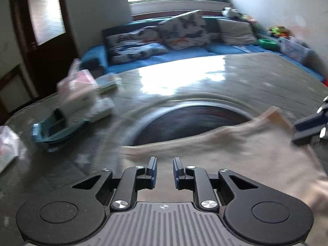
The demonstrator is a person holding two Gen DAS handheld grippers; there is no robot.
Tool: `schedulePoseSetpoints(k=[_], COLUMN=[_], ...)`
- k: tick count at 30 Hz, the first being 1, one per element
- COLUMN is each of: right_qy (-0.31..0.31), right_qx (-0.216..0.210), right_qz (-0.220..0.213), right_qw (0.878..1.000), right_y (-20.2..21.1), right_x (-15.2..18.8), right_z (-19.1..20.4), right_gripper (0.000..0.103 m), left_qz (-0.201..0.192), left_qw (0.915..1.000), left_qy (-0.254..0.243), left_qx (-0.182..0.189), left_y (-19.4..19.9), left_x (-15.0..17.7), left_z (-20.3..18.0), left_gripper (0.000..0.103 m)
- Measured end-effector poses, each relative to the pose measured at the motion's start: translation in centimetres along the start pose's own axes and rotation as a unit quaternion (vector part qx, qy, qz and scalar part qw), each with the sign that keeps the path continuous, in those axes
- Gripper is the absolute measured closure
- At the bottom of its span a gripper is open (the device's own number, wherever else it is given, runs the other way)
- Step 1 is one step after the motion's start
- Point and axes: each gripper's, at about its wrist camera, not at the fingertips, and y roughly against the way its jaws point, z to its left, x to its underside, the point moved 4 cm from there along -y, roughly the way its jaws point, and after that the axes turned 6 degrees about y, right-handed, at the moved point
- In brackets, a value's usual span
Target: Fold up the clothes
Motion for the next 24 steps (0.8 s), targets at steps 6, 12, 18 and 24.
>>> schedulePoseSetpoints(k=[6, 12, 18, 24], right_qy=[0.08, 0.144, 0.173, 0.17], right_qx=[-0.084, -0.122, -0.129, -0.13], right_qz=[0.022, 0.033, 0.032, 0.031], right_qw=[0.993, 0.981, 0.976, 0.976], right_y=[1.2, 1.7, 2.7, 3.6], right_x=[2.3, 4.6, 6.6, 6.9], right_z=[7.6, 13.0, 15.7, 16.1], right_gripper=[0.081, 0.081, 0.082, 0.082], left_qz=[0.01, 0.0, -0.011, -0.021], left_qw=[0.9992, 0.9996, 0.9999, 0.9997], left_qy=[-0.031, -0.022, -0.007, 0.003], left_qx=[0.023, 0.02, 0.005, -0.011], left_y=[0.2, 0.3, 0.2, 0.1], left_x=[2.0, 2.9, 3.1, 3.3], left_z=[-3.4, -3.8, -3.1, -2.8], left_gripper=[0.055, 0.046, 0.03, 0.019])
